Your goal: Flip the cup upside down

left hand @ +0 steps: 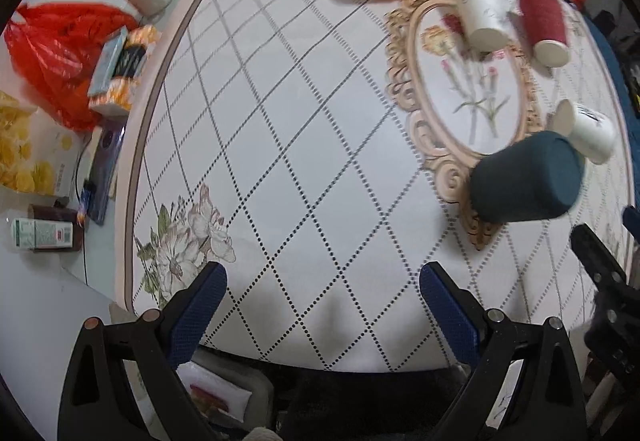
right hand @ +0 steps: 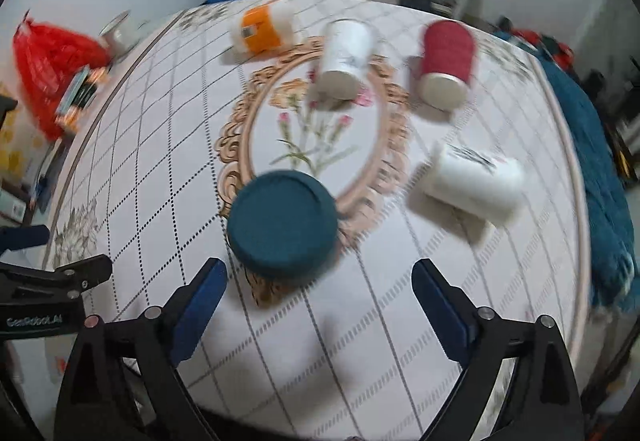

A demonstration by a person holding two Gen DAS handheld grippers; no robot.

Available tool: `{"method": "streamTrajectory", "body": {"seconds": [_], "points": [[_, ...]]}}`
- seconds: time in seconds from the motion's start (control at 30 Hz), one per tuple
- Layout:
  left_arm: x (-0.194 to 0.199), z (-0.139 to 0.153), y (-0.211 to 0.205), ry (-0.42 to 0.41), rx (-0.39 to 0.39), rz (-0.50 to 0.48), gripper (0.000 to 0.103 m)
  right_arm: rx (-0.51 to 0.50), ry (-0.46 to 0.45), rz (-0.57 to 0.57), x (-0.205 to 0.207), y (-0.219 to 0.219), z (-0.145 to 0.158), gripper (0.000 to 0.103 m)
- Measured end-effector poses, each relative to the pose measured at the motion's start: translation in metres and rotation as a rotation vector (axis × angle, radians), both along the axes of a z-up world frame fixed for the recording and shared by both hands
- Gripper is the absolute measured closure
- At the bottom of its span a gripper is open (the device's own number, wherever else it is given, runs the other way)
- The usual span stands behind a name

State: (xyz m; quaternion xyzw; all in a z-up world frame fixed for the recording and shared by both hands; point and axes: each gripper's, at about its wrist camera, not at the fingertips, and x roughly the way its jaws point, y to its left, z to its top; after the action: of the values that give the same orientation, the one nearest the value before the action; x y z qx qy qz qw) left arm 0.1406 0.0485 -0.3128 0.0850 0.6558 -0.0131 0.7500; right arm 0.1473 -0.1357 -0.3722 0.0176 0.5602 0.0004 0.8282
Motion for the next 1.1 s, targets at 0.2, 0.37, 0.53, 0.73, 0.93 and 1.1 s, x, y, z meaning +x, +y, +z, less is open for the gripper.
{"method": "streamTrajectory", "body": {"seconds": [0.2,0.37,0.53,0.73,0.93,1.1], "points": [[-0.018,0.039,-0.015,-0.101,-0.002,-0.047,0.004,-0.059,-0.023,-0.144,-0.039,-0.024,0.042,0.004],[-0.028,0.076,-0.024,-0.19,-0.018,-0.059,0.003,-0.071,-0.051,-0.201,-0.056,-0.038,0.072,0.004],[-0.043,0.104,-0.031,-0.237,-0.039,-0.057,0.003,-0.054,-0.089,-0.218,-0.074,-0.048,0.105,0.004],[-0.073,0.145,-0.039,-0.295,-0.063,-0.047,0.003,-0.035,-0.121,-0.207,-0.103,-0.056,0.146,0.004],[-0.111,0.191,-0.04,-0.339,-0.101,-0.039,0.003,-0.047,-0.17,-0.19,-0.145,-0.059,0.2,0.004],[-0.138,0.223,-0.038,-0.377,-0.119,-0.034,0.003,-0.062,-0.218,-0.169,-0.181,-0.055,0.243,0.004]]}}
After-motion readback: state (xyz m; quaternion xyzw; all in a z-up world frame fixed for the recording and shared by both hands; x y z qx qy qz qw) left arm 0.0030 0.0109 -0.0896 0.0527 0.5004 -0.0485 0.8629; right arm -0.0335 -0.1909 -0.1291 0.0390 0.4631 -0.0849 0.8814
